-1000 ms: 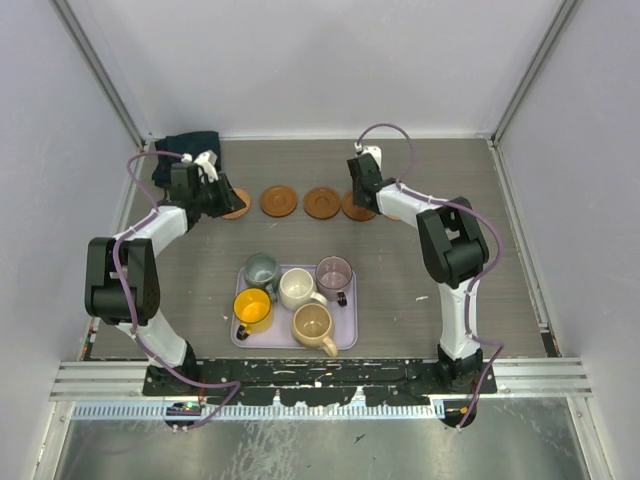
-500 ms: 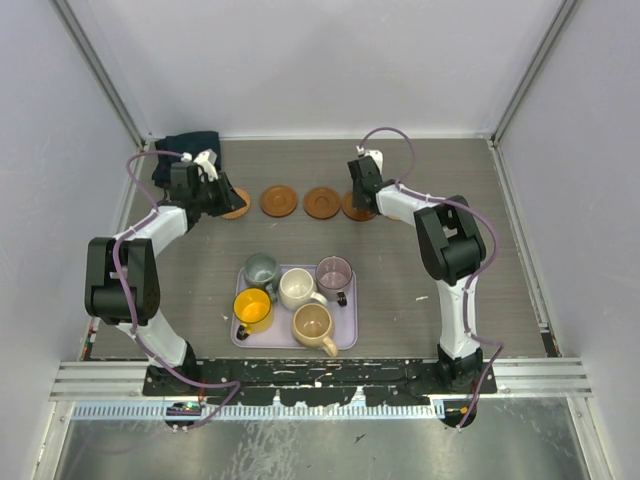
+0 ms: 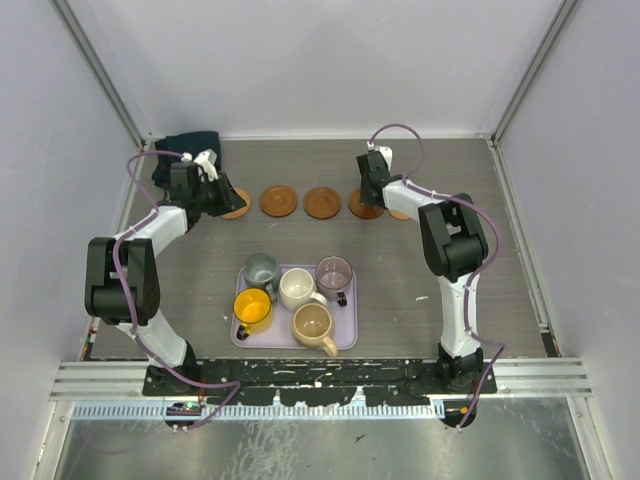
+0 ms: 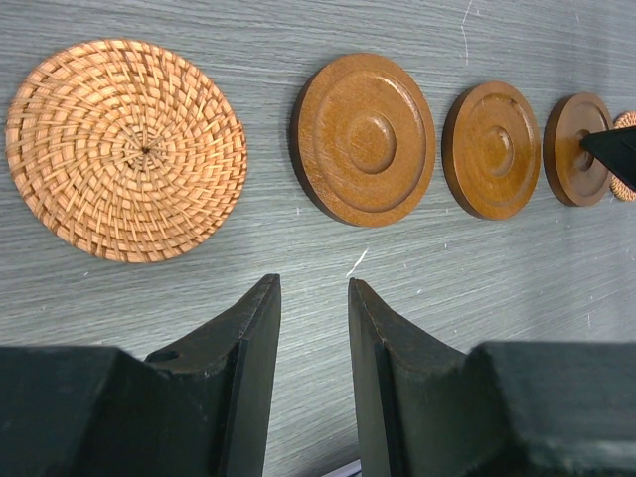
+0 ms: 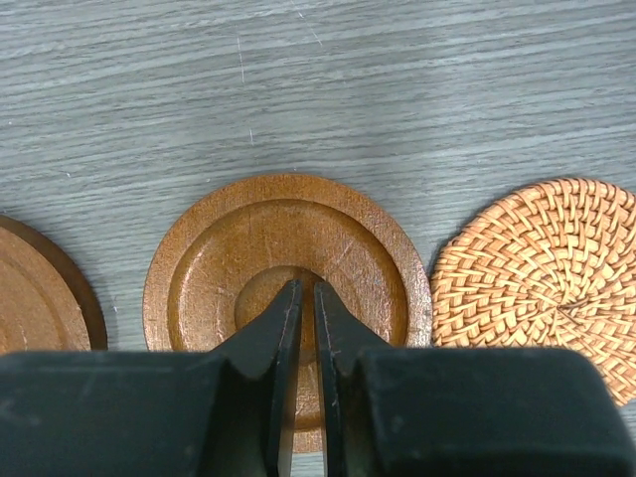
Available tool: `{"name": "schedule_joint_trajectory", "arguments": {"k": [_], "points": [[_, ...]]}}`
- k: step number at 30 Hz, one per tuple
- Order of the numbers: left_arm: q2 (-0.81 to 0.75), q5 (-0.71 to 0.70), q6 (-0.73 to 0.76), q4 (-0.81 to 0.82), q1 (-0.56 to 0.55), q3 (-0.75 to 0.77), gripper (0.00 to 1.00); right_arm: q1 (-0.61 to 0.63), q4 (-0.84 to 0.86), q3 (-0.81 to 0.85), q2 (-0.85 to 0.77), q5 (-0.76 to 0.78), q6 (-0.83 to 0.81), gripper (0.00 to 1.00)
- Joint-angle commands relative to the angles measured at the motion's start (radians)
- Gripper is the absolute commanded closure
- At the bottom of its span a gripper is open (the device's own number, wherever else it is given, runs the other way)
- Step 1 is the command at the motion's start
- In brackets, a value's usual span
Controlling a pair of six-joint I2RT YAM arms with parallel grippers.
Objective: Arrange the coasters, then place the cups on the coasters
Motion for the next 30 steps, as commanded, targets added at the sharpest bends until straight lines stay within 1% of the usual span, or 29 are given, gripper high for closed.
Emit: {"name": "schedule_joint_trajectory", "arguments": {"k": [1,8,11,13,19,24,30], "points": [[-0.004,0.012,-0.007,0.049,0.005,0.008,0.65,-0.005,-0.001,0.029,0.012,-0.044,-0.024,0.84],[0.0,0.015,-0.007,0.053,0.005,0.019,0.65,-0.001,0.045,0.058,-0.048,-0.066,-0.069,0.84],[-0.003,0.019,-0.009,0.054,0.005,0.019,0.65,-0.001,0.069,0.057,-0.095,-0.036,-0.083,0.84],[-0.008,0.022,-0.009,0.055,0.006,0.017,0.65,-0.001,0.07,0.05,-0.124,0.009,-0.084,0.84],[-0.031,0.022,0.006,0.048,0.005,0.011,0.65,-0.016,0.064,-0.012,-0.165,0.092,-0.045,0.85],[-0.05,0.018,0.015,0.045,0.005,0.0,0.65,-0.048,0.059,-0.075,-0.189,0.102,-0.011,0.85],[-0.067,0.019,0.017,0.043,0.005,-0.013,0.65,-0.075,0.054,-0.113,-0.203,0.124,0.005,0.85]]}}
